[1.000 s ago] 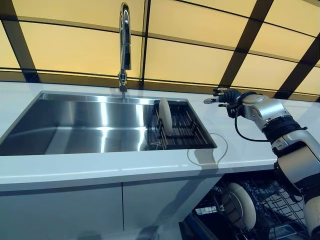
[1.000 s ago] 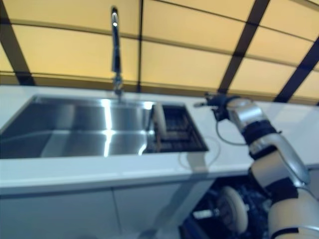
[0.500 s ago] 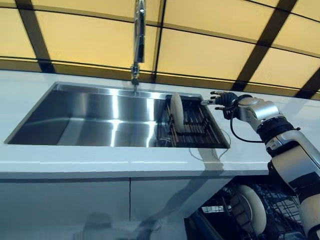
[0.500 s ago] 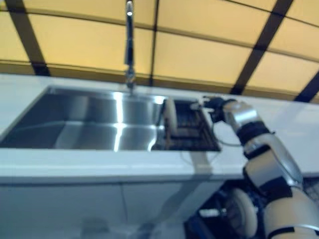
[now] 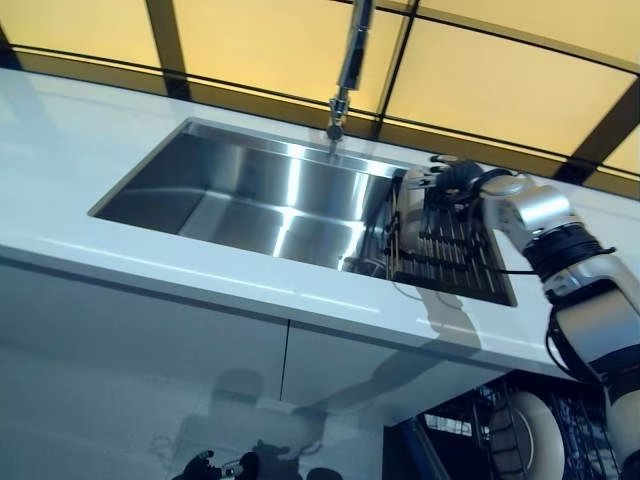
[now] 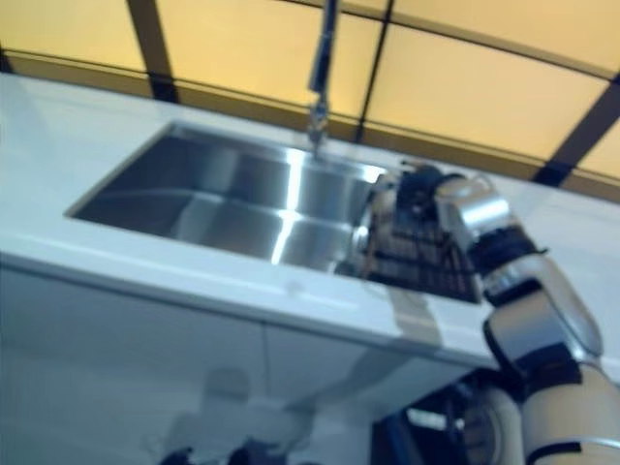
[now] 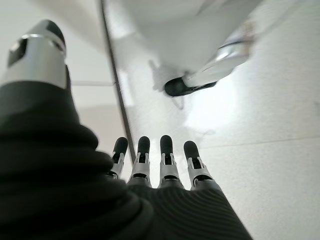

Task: Take plates into dishwasher

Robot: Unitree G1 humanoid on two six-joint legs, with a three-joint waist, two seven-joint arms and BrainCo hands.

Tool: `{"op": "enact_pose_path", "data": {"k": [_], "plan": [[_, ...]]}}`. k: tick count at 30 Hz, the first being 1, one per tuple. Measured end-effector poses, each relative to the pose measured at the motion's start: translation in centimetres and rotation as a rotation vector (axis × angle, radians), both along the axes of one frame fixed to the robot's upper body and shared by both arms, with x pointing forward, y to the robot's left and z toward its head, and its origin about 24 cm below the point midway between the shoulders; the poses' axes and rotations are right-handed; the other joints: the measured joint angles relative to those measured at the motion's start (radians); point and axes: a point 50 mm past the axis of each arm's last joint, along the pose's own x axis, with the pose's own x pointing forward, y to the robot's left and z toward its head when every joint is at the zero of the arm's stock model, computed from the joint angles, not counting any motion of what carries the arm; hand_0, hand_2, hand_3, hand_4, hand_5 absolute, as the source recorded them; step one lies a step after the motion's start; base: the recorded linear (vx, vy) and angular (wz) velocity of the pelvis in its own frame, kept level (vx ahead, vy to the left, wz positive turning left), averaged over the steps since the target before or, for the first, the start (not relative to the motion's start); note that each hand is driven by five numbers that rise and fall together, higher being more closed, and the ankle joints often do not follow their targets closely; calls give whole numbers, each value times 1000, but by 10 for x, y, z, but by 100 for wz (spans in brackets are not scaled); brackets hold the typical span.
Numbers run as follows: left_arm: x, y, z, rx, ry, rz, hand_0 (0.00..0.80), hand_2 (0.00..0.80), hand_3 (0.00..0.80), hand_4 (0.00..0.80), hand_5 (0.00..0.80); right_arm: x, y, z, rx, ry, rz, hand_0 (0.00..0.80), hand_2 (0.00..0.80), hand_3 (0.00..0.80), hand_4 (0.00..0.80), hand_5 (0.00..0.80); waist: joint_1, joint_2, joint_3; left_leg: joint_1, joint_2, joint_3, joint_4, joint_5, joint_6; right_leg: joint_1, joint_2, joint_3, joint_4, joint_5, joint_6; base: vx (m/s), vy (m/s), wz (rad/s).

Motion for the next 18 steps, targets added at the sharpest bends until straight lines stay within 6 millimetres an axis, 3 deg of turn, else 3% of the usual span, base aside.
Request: {"op": "enact_pose_path", "data": {"k": [5, 18], "plan": [[22, 2, 11, 5, -62, -7, 0, 0, 0, 0, 0, -3, 2, 5, 2, -45, -2, 0, 0, 0, 0, 0, -23, 14, 8, 1, -30, 4, -43, 28, 22, 8, -21, -4, -47, 44, 21, -39, 56, -2], [17, 1, 9, -3, -54, -7, 0, 0, 0, 0, 0, -1, -14, -7, -24, 9, -71, 0, 0, 0, 0, 0, -36, 29, -3, 14, -36, 0, -62, 32, 24, 22, -26, -13, -64, 47, 24, -4, 6, 2]]}}
